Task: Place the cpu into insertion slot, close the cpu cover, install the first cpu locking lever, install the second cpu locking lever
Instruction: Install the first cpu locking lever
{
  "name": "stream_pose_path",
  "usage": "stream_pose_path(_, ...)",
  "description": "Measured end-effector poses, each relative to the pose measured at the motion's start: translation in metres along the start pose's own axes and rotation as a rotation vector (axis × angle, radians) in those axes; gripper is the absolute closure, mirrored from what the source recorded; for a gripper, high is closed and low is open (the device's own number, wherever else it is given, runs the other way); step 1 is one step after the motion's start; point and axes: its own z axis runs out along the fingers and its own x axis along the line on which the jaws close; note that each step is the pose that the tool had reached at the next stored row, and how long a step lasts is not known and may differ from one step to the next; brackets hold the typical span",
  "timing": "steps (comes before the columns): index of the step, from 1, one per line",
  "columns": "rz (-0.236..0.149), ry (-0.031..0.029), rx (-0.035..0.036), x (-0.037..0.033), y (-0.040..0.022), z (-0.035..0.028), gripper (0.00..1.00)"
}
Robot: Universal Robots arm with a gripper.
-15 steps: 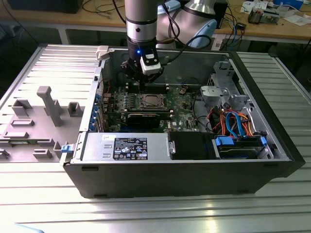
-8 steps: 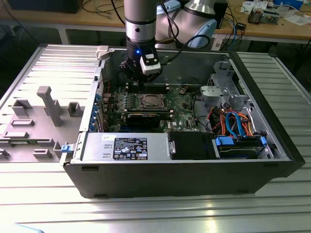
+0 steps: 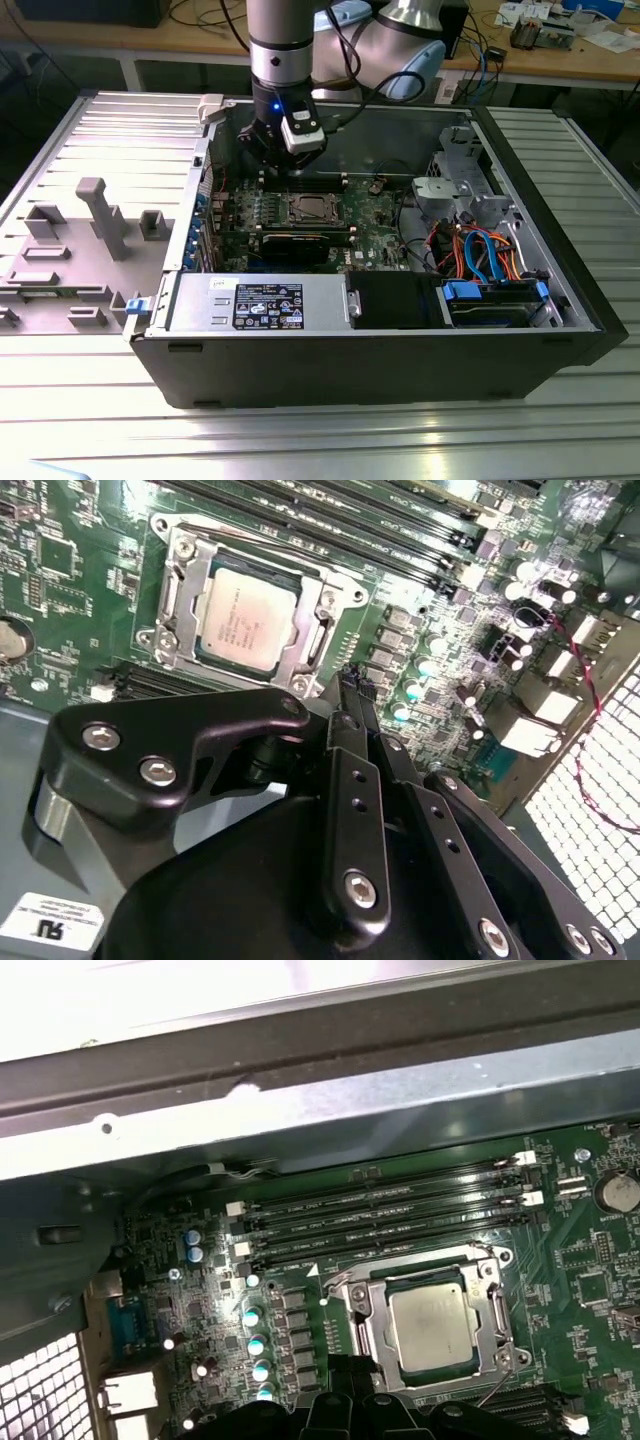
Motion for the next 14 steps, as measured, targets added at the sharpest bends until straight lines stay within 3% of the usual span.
stream_pose_path(2,-0.003,0.0004,0.0001,0.0003,0.0,0.0,0.89)
stream_pose_path(7,-0.071,0.0001,-0.0012,0.0009,-0.0001,0.0001,0.89)
stream_pose_path(14,-0.082,0.0,-0.0015,0.0076,-0.0013,0.0,0.89)
